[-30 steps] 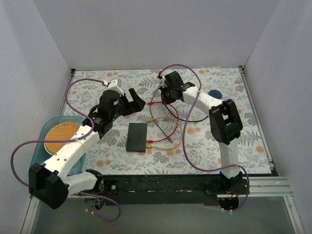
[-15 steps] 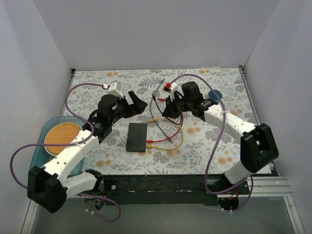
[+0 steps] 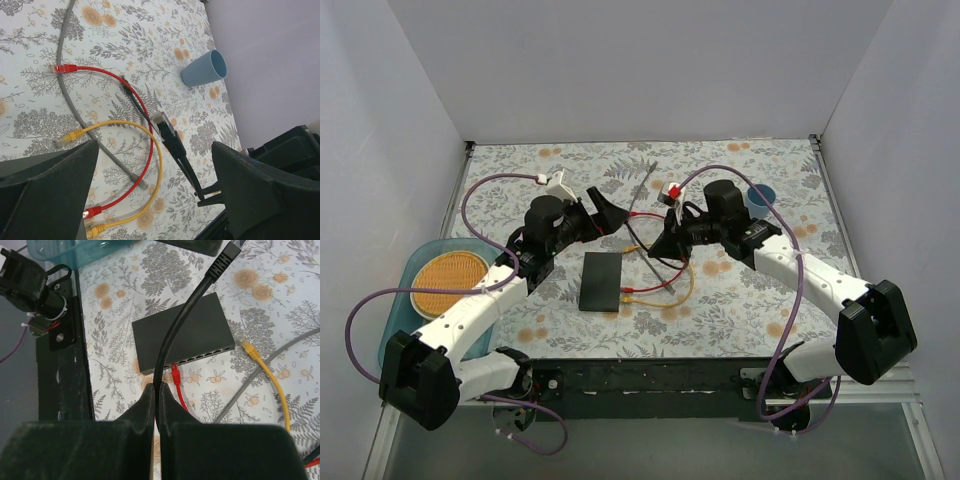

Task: Insert the plug into the switch port

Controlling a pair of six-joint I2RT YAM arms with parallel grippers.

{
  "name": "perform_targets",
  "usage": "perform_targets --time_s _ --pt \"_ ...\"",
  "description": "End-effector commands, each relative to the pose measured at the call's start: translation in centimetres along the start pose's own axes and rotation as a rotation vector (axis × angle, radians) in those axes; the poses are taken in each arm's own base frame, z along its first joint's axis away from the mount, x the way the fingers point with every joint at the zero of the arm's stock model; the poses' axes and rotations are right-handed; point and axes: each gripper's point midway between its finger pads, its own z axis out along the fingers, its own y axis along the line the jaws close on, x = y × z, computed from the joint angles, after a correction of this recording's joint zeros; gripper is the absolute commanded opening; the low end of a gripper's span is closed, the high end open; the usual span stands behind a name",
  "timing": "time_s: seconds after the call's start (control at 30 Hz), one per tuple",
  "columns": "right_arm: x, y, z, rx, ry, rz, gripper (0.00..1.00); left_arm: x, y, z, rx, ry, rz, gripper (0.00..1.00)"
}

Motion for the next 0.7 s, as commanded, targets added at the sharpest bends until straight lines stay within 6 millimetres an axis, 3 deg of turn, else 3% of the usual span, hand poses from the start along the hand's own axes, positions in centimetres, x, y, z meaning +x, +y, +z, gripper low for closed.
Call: perform_targets --time_s 0.0,0.2,0.4,0.67 --pt "-0.58 2.19 0.04 -0.095 -0.021 -0.03 0.01 -0.24 -0.93 -0.1 0.044 -0.012 -0.008 0.94" --pt "-0.07 2.63 0.17 -0.105 -0.009 -0.024 0.01 -0.17 -0.96 -0.17 0.051 -0.018 -0.008 0.7" --pt "-0.12 2.81 0.12 -0.106 -0.01 -0.025 0.01 -0.04 -0.82 0.0 0.05 -0.013 -0.014 0.38" --pt "-0.67 2.84 -0.02 -0.101 -0.02 -0.038 0.01 0.3 -0.95 0.21 0.062 0.003 -0.018 0.34"
